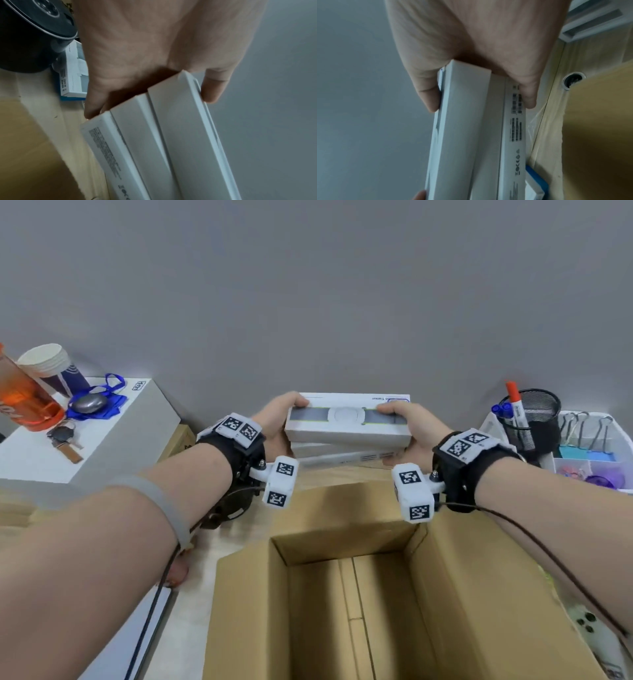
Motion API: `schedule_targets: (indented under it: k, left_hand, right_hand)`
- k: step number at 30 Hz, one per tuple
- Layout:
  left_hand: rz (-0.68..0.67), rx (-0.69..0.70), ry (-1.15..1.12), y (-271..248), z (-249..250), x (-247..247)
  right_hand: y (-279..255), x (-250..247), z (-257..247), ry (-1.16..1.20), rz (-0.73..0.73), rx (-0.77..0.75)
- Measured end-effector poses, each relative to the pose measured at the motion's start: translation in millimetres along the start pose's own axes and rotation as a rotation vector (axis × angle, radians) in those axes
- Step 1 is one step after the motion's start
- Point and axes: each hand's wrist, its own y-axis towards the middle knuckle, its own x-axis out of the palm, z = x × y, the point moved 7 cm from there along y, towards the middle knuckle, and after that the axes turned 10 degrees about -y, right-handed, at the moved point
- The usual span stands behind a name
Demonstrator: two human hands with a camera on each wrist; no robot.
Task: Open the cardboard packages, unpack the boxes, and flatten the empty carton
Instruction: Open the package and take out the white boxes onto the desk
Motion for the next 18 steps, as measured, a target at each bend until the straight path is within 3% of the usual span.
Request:
schedule_targets:
  k: [5,12,18]
  left_hand:
    - [0.184,0.021,-0.054,74.5,5.5,-15.2]
    - [0.257,-0.091,-0.018,155.1,-39.0,-38.4]
    - [0.307,-0.165,-0.054,188.4,-74.0,-49.1]
  right_hand:
    - [85.2,-2.1,26.7,0.042,0.016,0.120]
    - [171.2,-13.3,89.3,0.013,0.038,0.285]
    - [203.4,-22.8,128.7,-0.013,0.093,0.385]
